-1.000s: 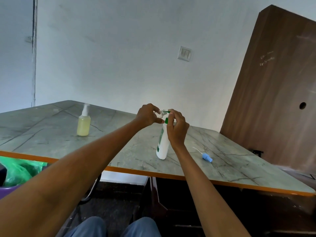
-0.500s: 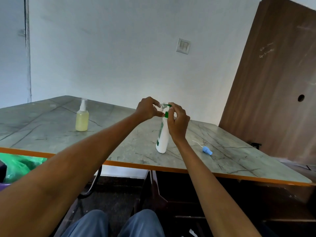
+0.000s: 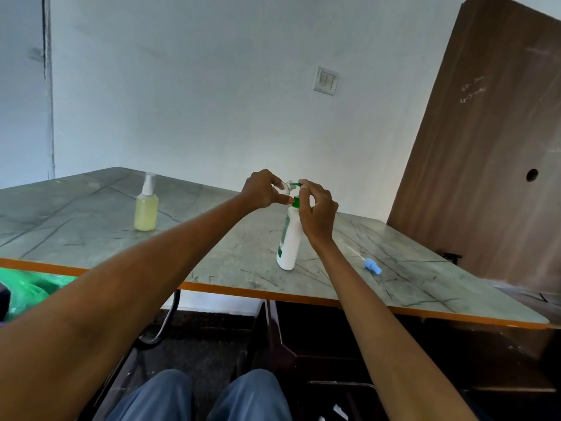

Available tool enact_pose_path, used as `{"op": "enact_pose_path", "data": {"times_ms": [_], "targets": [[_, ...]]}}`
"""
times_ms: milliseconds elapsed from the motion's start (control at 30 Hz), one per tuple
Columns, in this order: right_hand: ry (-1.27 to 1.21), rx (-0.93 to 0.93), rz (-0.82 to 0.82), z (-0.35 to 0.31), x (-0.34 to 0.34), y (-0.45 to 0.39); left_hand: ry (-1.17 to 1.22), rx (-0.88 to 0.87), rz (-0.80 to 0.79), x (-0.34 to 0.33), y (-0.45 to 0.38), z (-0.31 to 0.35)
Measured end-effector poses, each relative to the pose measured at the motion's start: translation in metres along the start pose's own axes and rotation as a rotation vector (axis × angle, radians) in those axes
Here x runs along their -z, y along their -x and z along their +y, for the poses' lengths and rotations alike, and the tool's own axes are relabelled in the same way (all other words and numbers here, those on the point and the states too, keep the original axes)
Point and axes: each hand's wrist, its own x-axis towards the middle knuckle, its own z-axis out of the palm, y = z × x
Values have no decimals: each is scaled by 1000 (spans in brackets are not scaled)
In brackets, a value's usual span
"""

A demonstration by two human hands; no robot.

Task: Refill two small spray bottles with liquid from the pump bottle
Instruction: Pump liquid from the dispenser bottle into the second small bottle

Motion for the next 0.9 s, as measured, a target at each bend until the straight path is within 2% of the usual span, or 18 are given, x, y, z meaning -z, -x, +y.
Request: {"op": "enact_pose_path", "data": {"times_ms": [267,567,900], "targets": [[-30,19,17,8,-5,-2,76,112,-199,11,-9,7],[-52,40,13,9,-3,-2,131,169,-324,17,-14,6],[-88,45,49,11,-6,-1,137,200,-244,12,-15,11]]}}
